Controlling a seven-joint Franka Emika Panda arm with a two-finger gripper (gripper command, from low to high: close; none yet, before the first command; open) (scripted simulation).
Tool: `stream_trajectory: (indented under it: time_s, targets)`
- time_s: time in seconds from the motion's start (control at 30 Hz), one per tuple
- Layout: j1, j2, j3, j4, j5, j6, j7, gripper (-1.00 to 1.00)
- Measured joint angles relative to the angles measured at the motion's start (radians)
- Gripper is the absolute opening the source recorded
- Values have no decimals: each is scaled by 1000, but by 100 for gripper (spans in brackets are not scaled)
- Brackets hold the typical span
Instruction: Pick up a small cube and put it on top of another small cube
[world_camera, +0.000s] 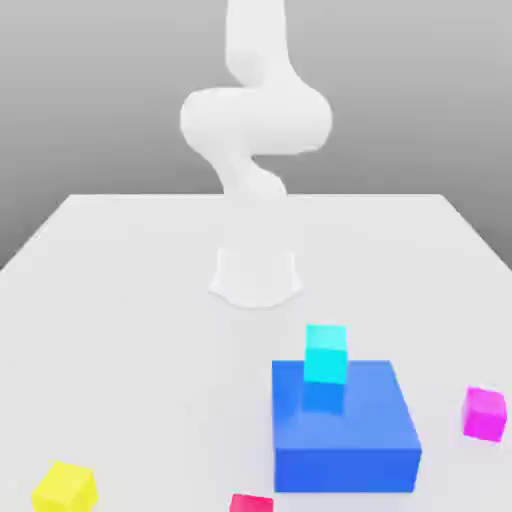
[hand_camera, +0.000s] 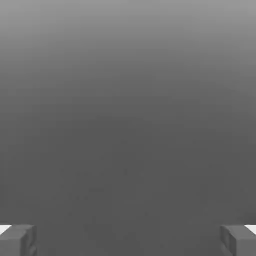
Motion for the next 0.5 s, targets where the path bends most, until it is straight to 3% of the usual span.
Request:
stream_trajectory:
  time_s: [0.5]
  targets:
    - [-6, 550, -177, 17, 129, 148, -159, 0]
